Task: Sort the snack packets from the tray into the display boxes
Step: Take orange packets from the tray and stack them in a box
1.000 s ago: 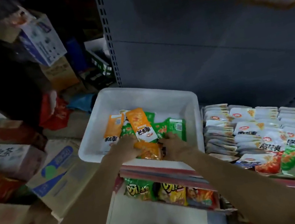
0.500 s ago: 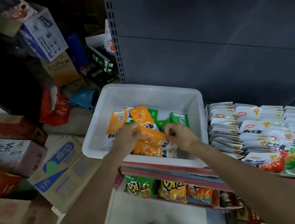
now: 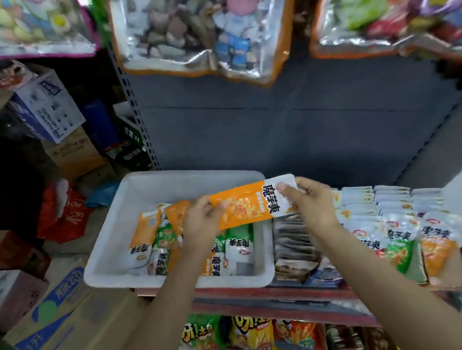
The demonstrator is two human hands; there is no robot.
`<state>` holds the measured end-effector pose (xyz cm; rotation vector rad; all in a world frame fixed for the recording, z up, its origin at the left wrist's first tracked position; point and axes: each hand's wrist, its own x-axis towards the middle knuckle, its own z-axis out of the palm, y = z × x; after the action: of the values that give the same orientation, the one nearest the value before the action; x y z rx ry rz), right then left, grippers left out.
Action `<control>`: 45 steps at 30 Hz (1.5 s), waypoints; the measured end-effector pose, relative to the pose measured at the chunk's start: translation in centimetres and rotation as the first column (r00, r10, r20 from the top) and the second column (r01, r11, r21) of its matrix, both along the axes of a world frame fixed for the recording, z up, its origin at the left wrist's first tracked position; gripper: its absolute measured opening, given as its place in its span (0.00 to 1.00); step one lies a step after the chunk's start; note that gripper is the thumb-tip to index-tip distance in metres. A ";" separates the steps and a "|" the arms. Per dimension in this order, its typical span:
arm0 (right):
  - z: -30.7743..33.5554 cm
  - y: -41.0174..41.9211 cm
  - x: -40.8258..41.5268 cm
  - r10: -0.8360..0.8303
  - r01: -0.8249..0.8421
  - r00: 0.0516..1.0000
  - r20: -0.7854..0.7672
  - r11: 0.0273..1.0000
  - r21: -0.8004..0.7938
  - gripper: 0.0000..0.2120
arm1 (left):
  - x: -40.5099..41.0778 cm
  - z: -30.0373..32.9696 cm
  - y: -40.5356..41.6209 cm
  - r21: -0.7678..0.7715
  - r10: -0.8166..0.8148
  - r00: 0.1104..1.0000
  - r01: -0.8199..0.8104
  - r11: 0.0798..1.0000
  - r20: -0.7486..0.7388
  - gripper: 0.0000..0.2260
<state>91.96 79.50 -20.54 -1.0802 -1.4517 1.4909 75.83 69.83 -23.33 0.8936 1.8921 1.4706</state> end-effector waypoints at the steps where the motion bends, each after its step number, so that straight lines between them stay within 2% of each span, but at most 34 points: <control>1: 0.6 0.6 1.5 -0.019 0.018 1.000 0.012 0.999 0.031 0.06 | 1.3 0.4 0.9 -0.001 -0.026 1.000 0.026 1.000 -0.005 0.10; 3: 2.0 1.8 4.8 -0.048 0.041 0.997 0.057 0.993 0.112 0.13 | 4.0 1.0 2.9 0.008 -0.091 0.996 0.092 0.996 -0.018 0.06; 5: 3.1 3.1 8.4 -0.085 0.061 0.991 0.106 0.974 0.216 0.17 | 7.0 1.6 4.9 -0.032 -0.172 0.979 0.169 0.985 -0.108 0.07; 9: 4.1 5.8 16.0 -0.200 0.118 0.962 0.188 0.919 0.376 0.06 | 14.1 2.5 8.6 -0.077 -0.300 0.881 0.292 0.953 -0.367 0.16; 12: 4.5 7.3 21.2 -0.262 0.159 0.942 0.211 0.899 0.407 0.06 | 19.1 2.7 10.6 -0.182 -0.404 0.749 0.365 0.913 -0.525 0.23; 15: 4.2 8.5 25.3 -0.313 0.168 0.909 0.277 0.881 0.443 0.10 | 23.1 2.5 12.0 -0.287 -0.514 0.567 0.445 0.849 -0.644 0.25; 17: 3.7 9.2 27.3 -0.340 0.148 0.873 0.350 0.868 0.474 0.10 | 25.0 1.9 12.9 -0.378 -0.560 0.447 0.434 0.818 -0.697 0.30; 20: 3.3 10.2 30.0 -0.362 0.085 0.812 0.458 0.850 0.520 0.07 | 26.6 0.8 14.0 -0.512 -0.626 0.306 0.378 0.771 -0.717 0.36; 22: 3.0 10.7 31.1 -0.340 0.000 0.771 0.539 0.845 0.534 0.07 | 27.1 0.2 14.5 -0.590 -0.692 0.254 0.376 0.714 -0.675 0.37; 24: 2.8 11.2 31.5 -0.313 -0.114 0.690 0.653 0.844 0.525 0.07 | 27.4 0.0 14.9 -0.634 -0.730 0.236 0.373 0.677 -0.641 0.38; 27: 2.1 11.8 30.9 -0.264 -0.305 0.511 0.818 0.834 0.460 0.09 | 27.8 -0.2 15.4 -0.669 -0.747 0.214 0.339 0.661 -0.629 0.38; 29: 1.1 12.4 30.2 -0.214 -0.395 0.467 0.858 0.817 0.419 0.08 | 27.9 -0.2 15.7 -0.693 -0.763 0.208 0.325 0.644 -0.612 0.37; 32: -0.9 13.3 29.2 -0.195 -0.457 0.414 0.889 0.800 0.389 0.09 | 28.1 0.0 15.8 -0.709 -0.790 0.253 0.349 0.613 -0.558 0.36; 36: -3.2 13.5 28.9 -0.146 -0.518 0.394 0.908 0.781 0.350 0.12 | 28.2 0.3 15.8 -0.696 -0.782 0.275 0.357 0.623 -0.559 0.35; 40: -4.7 13.1 28.8 -0.198 -0.532 0.374 0.906 0.754 0.385 0.14 | 28.1 0.4 15.5 -0.688 -0.779 0.285 0.367 0.627 -0.558 0.33; 42: -4.7 12.8 28.6 -0.209 -0.507 0.410 0.888 0.757 0.412 0.13 | 28.0 0.8 15.2 -0.656 -0.762 0.310 0.389 0.647 -0.568 0.28; 45: -3.9 12.2 27.8 -0.196 -0.451 0.514 0.835 0.766 0.457 0.12 | 27.6 2.1 14.4 -0.534 -0.685 0.410 0.430 0.728 -0.603 0.21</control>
<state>119.76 91.68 -24.46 -1.3149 -2.5475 0.3066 103.46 84.23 -21.23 2.0068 1.9221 0.3113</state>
